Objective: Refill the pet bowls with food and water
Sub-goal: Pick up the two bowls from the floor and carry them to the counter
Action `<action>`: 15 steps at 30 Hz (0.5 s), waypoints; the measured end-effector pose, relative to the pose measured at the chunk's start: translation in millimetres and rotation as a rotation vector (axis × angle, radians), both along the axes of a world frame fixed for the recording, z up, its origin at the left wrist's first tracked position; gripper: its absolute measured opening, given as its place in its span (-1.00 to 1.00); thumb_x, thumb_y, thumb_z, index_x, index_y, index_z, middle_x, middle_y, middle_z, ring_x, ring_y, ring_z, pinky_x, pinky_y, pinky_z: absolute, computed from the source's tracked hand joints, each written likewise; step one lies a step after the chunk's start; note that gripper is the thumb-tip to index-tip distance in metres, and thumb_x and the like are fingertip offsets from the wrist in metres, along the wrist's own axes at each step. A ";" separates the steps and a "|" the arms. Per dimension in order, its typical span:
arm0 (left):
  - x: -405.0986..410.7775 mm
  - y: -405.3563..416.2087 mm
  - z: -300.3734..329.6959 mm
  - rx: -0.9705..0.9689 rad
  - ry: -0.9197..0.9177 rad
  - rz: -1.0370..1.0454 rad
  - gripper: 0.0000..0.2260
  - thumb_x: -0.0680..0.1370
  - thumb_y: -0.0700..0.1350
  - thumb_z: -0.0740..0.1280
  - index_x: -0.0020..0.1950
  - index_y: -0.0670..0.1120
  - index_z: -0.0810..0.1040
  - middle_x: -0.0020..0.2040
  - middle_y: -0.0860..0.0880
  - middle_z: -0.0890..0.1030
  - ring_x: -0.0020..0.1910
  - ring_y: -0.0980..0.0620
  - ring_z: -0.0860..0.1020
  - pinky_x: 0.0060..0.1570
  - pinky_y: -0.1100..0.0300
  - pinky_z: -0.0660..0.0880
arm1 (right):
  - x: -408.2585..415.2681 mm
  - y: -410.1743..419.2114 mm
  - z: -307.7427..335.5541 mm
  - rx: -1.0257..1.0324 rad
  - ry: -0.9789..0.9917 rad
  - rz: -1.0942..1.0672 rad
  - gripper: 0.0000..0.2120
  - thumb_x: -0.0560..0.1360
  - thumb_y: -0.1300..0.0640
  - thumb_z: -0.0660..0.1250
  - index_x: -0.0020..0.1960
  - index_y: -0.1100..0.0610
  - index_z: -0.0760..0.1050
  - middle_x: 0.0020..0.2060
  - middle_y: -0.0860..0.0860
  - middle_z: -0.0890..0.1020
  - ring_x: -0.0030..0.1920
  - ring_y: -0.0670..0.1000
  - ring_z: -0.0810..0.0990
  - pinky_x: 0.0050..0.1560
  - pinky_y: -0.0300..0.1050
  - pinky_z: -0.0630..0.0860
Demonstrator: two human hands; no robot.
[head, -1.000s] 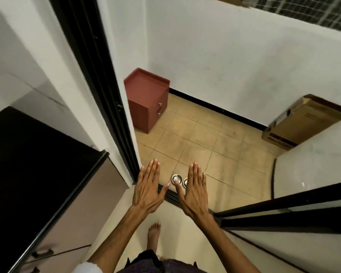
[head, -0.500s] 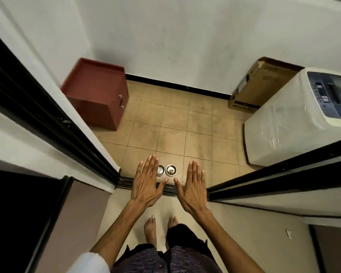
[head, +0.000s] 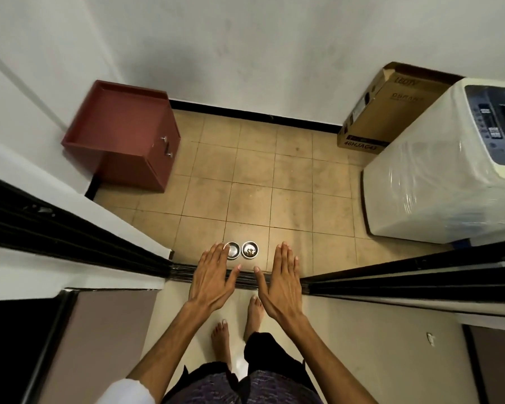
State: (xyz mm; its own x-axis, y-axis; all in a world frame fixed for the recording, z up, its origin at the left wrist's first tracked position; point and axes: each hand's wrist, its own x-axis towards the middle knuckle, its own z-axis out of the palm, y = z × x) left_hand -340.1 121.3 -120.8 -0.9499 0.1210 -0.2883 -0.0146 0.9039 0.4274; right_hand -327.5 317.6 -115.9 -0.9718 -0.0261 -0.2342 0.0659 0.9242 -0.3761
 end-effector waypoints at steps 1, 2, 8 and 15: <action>-3.6 2.9 0.5 0.004 -0.001 0.011 -0.07 0.53 0.46 -0.34 0.67 -0.11 0.16 0.66 -0.12 0.20 0.66 -0.03 0.11 0.59 0.15 -0.15 | -4.6 2.9 -1.4 -0.008 -0.004 0.002 -0.16 0.64 -0.39 -0.17 0.69 0.16 -0.21 0.68 0.07 -0.18 0.67 0.00 -0.27 0.63 -0.06 -0.33; -8.7 6.8 0.0 0.001 -0.005 0.021 -0.09 0.55 0.46 -0.30 0.66 -0.12 0.20 0.66 -0.13 0.23 0.66 -0.03 0.13 0.58 0.16 -0.14 | -10.5 6.7 -2.9 -0.017 -0.009 0.004 -0.16 0.64 -0.39 -0.19 0.69 0.17 -0.21 0.68 0.07 -0.18 0.67 0.00 -0.27 0.63 -0.07 -0.33; -33.9 27.4 -15.5 -0.087 -0.015 0.038 -0.28 0.64 0.30 -0.09 0.53 -0.18 0.42 0.53 -0.19 0.44 0.55 -0.12 0.36 0.58 0.02 0.14 | -43.8 27.4 -14.5 -0.071 -0.046 0.008 -0.15 0.64 -0.39 -0.20 0.69 0.19 -0.05 0.69 0.10 -0.03 0.69 0.05 -0.12 0.65 -0.05 -0.22; -54.9 36.9 -45.3 0.012 -0.059 0.171 -0.53 0.66 0.21 0.06 0.00 -0.10 0.60 -0.05 -0.08 0.64 -0.05 -0.11 0.60 -0.08 0.05 0.49 | -78.5 45.8 -45.2 -0.136 -0.036 -0.076 -0.66 0.70 -0.14 0.14 0.22 0.06 0.53 0.04 0.06 0.70 -0.01 0.14 0.68 -0.17 -0.07 0.48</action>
State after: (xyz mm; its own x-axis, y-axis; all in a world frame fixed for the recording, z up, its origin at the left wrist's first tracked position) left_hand -394.9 158.2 -166.1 -0.9383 -0.0366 -0.3438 -0.1927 0.8809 0.4322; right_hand -406.0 363.4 -161.1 -0.9634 0.0131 -0.2679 0.1490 0.8566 -0.4939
